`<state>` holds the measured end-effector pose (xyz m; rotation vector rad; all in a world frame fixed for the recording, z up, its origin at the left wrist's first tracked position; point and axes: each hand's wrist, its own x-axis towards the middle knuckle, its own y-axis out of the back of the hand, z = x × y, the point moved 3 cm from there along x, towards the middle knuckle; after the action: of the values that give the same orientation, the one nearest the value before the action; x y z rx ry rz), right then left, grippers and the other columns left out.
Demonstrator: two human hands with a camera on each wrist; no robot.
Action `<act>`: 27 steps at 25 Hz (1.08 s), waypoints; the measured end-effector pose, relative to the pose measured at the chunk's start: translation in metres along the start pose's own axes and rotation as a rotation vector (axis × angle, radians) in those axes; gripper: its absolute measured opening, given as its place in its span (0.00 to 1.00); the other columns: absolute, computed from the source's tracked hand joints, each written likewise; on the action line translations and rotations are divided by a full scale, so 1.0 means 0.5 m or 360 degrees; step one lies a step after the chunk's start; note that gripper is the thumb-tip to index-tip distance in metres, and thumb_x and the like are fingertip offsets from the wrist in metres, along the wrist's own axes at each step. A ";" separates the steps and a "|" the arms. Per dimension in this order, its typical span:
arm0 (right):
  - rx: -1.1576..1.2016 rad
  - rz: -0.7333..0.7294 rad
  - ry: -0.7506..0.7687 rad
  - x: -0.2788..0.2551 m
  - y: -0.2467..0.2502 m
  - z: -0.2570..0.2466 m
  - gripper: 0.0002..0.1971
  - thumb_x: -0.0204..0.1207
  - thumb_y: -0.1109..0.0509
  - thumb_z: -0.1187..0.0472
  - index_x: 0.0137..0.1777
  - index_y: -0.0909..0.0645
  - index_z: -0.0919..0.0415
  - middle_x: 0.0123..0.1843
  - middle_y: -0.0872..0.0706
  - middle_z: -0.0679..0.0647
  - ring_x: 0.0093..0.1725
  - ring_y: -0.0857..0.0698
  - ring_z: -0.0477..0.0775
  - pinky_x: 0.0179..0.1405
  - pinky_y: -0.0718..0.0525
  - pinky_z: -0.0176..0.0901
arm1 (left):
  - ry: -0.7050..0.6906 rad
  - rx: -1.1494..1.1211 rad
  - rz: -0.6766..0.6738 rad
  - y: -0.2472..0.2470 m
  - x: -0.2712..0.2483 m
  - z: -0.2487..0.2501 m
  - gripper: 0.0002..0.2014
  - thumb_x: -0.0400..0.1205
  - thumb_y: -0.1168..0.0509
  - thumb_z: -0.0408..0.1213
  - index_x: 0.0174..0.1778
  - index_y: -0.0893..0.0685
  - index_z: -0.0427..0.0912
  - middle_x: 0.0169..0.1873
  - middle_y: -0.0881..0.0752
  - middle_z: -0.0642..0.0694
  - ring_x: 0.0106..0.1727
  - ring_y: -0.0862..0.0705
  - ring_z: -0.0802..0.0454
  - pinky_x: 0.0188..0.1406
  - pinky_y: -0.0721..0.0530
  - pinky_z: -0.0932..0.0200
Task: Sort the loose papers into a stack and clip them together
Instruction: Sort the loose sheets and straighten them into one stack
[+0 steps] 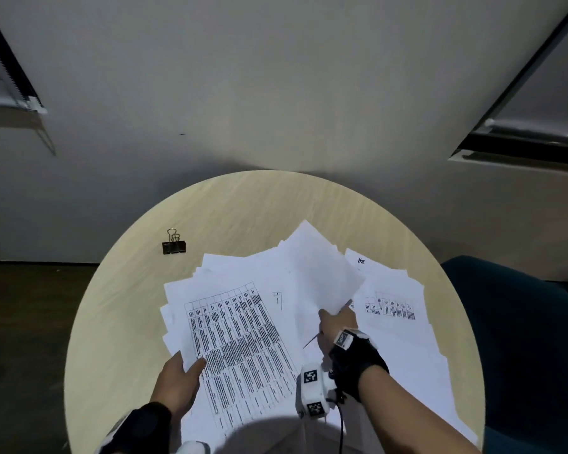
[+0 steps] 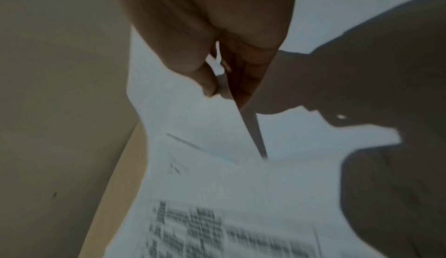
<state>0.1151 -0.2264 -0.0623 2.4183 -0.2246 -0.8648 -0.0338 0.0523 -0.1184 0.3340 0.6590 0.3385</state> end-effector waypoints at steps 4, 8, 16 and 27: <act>0.0004 0.0580 0.0438 -0.027 0.171 -0.066 0.12 0.79 0.37 0.66 0.61 0.24 0.69 0.55 0.15 0.70 0.54 0.16 0.70 0.47 0.22 0.47 | 0.0009 -0.0094 -0.0099 0.008 -0.008 0.004 0.16 0.83 0.36 0.36 0.64 0.23 0.31 0.46 0.16 0.42 0.40 0.20 0.46 0.38 0.23 0.58; -0.0548 0.0653 0.1169 -0.099 0.236 -0.156 0.06 0.80 0.38 0.66 0.42 0.29 0.65 0.39 0.19 0.67 0.39 0.19 0.68 0.34 0.30 0.48 | 0.0046 -0.0345 -0.0189 0.014 -0.021 0.014 0.41 0.67 0.24 0.53 0.74 0.27 0.38 0.72 0.22 0.45 0.71 0.22 0.43 0.74 0.26 0.42; -0.1595 -0.0349 0.1577 -0.302 -0.018 -0.139 0.12 0.75 0.38 0.76 0.58 0.23 0.71 0.58 0.20 0.68 0.55 0.16 0.69 0.45 0.20 0.53 | -0.0110 -0.0558 -0.0151 0.007 -0.057 0.071 0.19 0.82 0.33 0.42 0.67 0.22 0.39 0.60 0.20 0.50 0.65 0.23 0.47 0.65 0.29 0.50; -0.1158 -0.0779 0.1169 -0.345 -0.186 -0.046 0.18 0.79 0.36 0.59 0.66 0.30 0.65 0.59 0.19 0.71 0.60 0.20 0.70 0.52 0.21 0.54 | 0.0274 -0.1179 -0.0592 -0.004 -0.111 0.084 0.32 0.76 0.50 0.72 0.57 0.15 0.53 0.48 0.07 0.54 0.58 0.14 0.50 0.69 0.26 0.47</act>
<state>-0.0071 -0.0820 -0.0070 1.9198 0.8368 -0.1236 -0.0474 0.0199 -0.0582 -0.5249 0.7023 0.2343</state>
